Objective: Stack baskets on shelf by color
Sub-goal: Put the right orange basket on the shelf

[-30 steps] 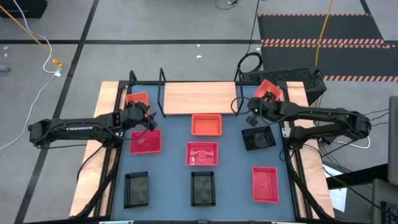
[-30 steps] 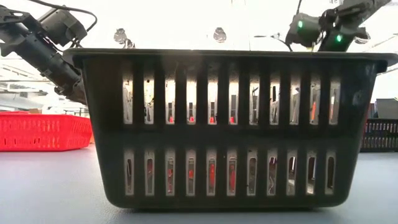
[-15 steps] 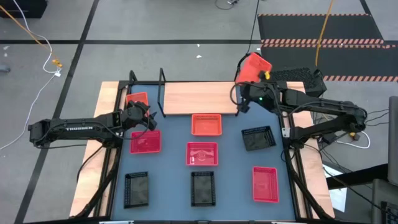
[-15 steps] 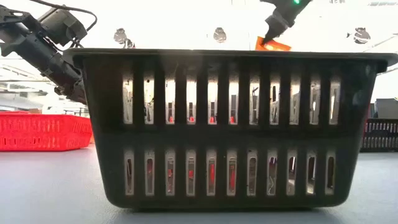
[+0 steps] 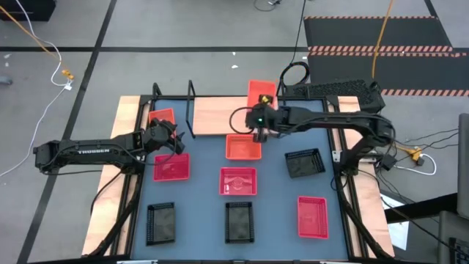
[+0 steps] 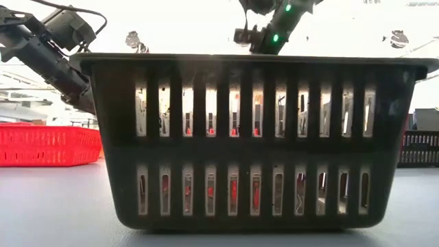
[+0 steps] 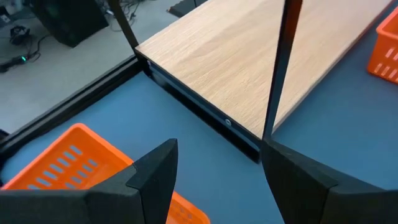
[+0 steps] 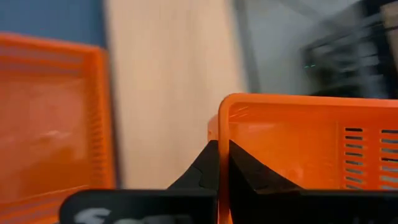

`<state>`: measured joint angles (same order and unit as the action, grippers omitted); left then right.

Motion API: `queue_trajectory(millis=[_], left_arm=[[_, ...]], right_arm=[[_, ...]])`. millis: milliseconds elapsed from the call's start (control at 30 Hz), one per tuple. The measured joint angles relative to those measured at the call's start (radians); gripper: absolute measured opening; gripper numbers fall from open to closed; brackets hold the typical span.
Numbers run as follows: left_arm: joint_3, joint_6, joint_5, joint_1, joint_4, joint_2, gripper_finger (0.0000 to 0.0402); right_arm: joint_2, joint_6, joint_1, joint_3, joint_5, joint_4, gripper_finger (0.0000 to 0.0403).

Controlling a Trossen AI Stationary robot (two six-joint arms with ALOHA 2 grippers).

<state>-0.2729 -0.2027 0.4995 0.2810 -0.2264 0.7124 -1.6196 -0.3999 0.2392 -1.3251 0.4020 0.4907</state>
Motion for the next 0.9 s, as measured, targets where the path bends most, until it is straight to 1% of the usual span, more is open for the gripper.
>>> queue_trajectory(millis=[33,100,167,233,300,433,533,600,700,900], left_arm=[[0.0,0.008,0.0,0.0,0.0,0.0,0.0232],[0.0,0.011,0.0,0.0,0.0,0.0,0.0232],[0.0,-0.006,0.0,0.0,-0.002,0.0,0.0232],[0.0,-0.029,0.0,0.0,-0.002,0.0,0.0232],[0.0,-0.039,0.0,0.0,-0.001,0.0,0.0232],[0.0,-0.038,0.0,0.0,0.008,0.0,0.0232],[0.0,-0.036,0.0,0.0,0.046,0.0,0.0232],[0.0,-0.027,0.001,0.0,0.078,0.0,0.0232],[0.0,-0.001,0.001,0.0,0.111,0.0,0.0232],[0.0,0.043,0.001,0.002,0.119,0.0,0.0232]], right_arm=[[-0.017,0.012,0.011,0.0,-0.028,0.01,0.0001],[-0.04,0.03,0.033,0.0,-0.051,0.016,0.0001],[-0.055,0.047,0.058,0.0,-0.08,0.015,0.0002],[-0.065,0.055,0.082,0.0,-0.132,0.01,0.0002],[-0.073,0.054,0.101,0.0,-0.168,-0.015,0.0002],[-0.087,0.058,0.124,-0.002,-0.23,-0.12,0.0002],[-0.138,0.084,0.129,-0.058,-0.295,-0.117,0.0003],[-0.18,0.089,0.129,-0.098,-0.298,-0.084,0.0003],[-0.236,0.085,0.123,-0.151,-0.3,-0.08,0.0003],[-0.304,0.089,0.117,-0.228,-0.303,-0.068,0.0003]])
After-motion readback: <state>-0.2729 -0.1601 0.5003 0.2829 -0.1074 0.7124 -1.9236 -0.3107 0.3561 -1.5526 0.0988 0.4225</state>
